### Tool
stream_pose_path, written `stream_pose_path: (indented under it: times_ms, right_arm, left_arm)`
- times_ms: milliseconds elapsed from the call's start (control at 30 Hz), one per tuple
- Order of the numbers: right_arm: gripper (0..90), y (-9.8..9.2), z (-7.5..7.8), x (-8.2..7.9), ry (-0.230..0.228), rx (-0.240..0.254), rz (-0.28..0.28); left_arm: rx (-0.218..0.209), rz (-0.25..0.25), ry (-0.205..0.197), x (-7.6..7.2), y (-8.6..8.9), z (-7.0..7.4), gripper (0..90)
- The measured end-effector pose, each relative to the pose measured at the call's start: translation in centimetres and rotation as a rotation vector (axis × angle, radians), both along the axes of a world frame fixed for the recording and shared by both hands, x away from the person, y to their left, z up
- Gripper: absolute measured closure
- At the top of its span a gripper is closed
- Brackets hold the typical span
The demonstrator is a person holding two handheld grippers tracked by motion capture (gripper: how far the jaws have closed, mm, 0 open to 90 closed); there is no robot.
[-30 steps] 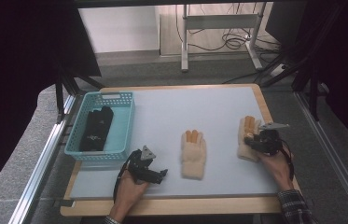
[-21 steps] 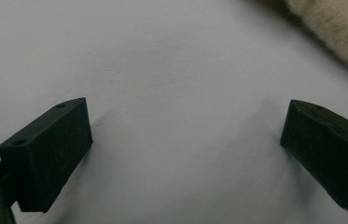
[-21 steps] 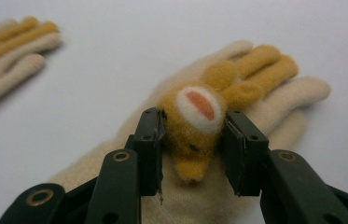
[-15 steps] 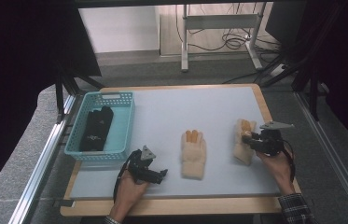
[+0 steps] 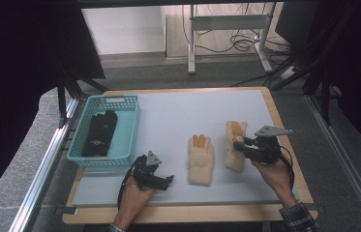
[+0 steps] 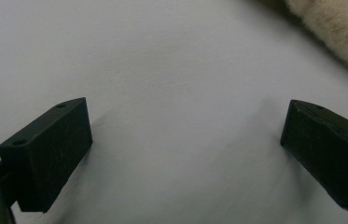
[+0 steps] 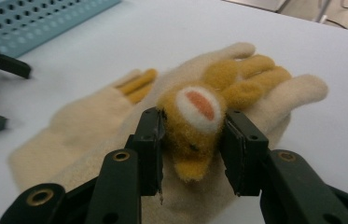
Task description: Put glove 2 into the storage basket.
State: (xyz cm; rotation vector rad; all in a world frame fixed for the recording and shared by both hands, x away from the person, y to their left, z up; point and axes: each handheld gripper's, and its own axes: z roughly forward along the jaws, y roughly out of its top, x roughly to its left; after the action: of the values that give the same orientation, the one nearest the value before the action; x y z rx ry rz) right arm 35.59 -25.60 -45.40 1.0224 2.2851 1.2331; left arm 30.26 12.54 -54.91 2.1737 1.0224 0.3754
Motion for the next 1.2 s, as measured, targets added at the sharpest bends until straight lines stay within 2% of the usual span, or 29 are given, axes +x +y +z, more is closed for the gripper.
stream_pose_path:
  times_ms: [233,400,600,800,900,1033,1200]
  right_arm:
    - [60.2,4.1,0.2,-1.0,0.018,0.004,0.067]
    - [60.2,7.4,0.0,-1.3,0.039,-0.013,0.099]
    - [60.2,10.7,-1.6,-1.4,0.062,-0.092,0.097]
    - [57.5,12.1,-3.9,-0.9,0.102,-0.127,0.096]
    - [53.1,12.3,-4.7,-0.7,0.113,-0.121,0.102]
    - [46.7,11.7,-4.1,-0.6,0.108,-0.087,0.118]
    - [45.9,10.0,-3.1,-0.5,0.075,-0.047,0.110]
  left_arm:
    - [-0.001,0.002,-0.001,0.0,0.0,0.0,2.3]
    - [-0.001,0.002,-0.001,0.0,0.0,0.0,2.3]
    - [-0.002,0.001,-0.001,0.0,0.0,0.0,2.3]
    - [-0.005,0.003,-0.001,0.0,0.0,0.0,2.3]
    - [-0.006,0.005,0.000,0.0,0.0,0.0,2.3]
    - [-0.002,0.002,-0.001,0.0,0.0,0.0,2.3]
    - [-0.006,0.005,-0.002,0.0,0.0,0.0,2.4]
